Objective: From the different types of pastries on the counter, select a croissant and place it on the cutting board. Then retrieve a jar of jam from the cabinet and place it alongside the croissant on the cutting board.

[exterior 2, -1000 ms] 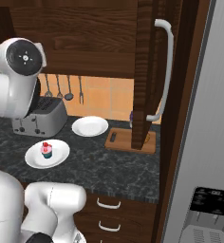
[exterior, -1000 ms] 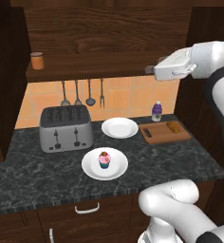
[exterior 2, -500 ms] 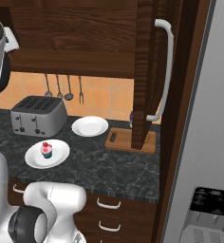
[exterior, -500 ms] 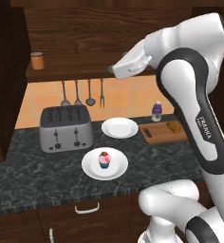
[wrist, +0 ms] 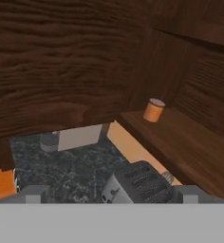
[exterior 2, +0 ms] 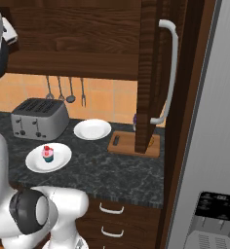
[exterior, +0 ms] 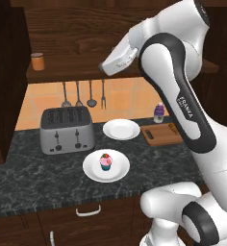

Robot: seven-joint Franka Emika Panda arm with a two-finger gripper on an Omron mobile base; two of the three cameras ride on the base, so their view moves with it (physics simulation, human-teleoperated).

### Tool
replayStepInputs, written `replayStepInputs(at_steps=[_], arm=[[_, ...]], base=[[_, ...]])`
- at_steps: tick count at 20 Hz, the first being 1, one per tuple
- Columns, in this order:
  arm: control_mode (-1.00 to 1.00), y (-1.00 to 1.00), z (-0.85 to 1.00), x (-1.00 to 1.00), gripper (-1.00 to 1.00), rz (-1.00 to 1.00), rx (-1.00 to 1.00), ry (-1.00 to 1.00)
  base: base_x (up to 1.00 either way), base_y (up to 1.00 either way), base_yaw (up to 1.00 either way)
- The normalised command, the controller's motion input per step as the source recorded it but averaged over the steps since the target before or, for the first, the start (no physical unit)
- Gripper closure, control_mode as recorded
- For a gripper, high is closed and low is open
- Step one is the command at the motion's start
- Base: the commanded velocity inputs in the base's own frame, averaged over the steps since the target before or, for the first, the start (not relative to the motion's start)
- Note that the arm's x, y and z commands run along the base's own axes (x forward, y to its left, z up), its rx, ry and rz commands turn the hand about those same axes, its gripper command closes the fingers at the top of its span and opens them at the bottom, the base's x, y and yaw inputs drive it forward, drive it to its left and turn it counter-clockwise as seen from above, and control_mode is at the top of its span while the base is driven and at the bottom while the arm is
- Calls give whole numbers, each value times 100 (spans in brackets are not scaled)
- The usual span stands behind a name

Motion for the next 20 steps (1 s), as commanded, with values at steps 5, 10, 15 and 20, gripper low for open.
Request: replayStepInputs(at_steps=[5,10,15,20], arm=[[-100,1,-3,16,-100,0,0,-2],[-100,20,-60,13,-100,0,1,-19],[-100,5,-46,42,-100,0,2,-3],[-100,0,42,32,-100,0,1,11]], base=[[0,0,0],[0,0,0],[0,0,0],[0,0,0]])
